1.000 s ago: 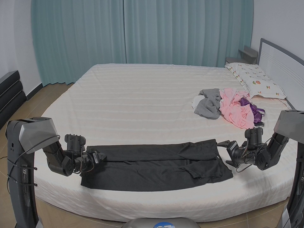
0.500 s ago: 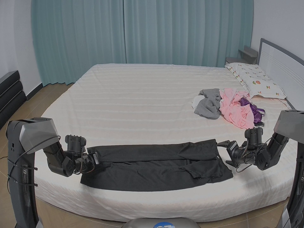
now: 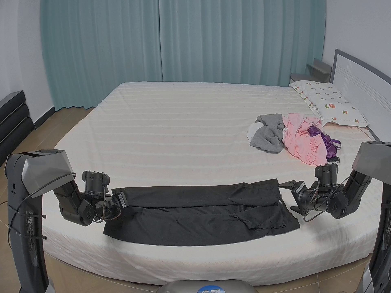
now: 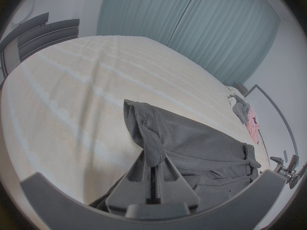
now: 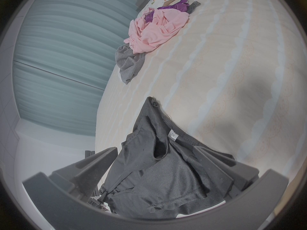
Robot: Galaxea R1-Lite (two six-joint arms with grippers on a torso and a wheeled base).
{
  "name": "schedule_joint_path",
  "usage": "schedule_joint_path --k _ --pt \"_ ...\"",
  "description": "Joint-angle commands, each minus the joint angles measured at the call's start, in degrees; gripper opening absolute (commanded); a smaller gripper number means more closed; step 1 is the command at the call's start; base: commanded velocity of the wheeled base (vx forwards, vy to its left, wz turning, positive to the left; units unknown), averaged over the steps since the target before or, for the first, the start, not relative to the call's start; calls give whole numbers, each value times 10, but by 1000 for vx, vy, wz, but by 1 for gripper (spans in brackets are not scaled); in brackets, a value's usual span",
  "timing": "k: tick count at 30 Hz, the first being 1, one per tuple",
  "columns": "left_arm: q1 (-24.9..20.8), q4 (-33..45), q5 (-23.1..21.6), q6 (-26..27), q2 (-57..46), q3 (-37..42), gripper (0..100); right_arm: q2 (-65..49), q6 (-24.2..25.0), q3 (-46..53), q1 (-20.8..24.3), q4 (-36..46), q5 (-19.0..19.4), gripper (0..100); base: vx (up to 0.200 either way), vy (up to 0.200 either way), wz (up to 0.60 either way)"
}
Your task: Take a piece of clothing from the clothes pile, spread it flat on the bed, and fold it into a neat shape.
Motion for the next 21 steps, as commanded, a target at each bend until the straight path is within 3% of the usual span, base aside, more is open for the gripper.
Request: schedule_joint_path --k 1,8,13,21 --pt "0 0 -1 -3 -6 -2 0 0 0 0 0 0 0 100 0 0 0" --pt "0 -1 0 -3 -4 -5 0 0 0 0 0 0 0 100 0 0 0" --pt "0 -1 0 -10 -3 -9 0 0 0 0 0 0 0 100 -200 0 0" --pt "-1 -2 -1 -30 0 -26 0 0 1 -1 0 0 0 100 0 0 0"
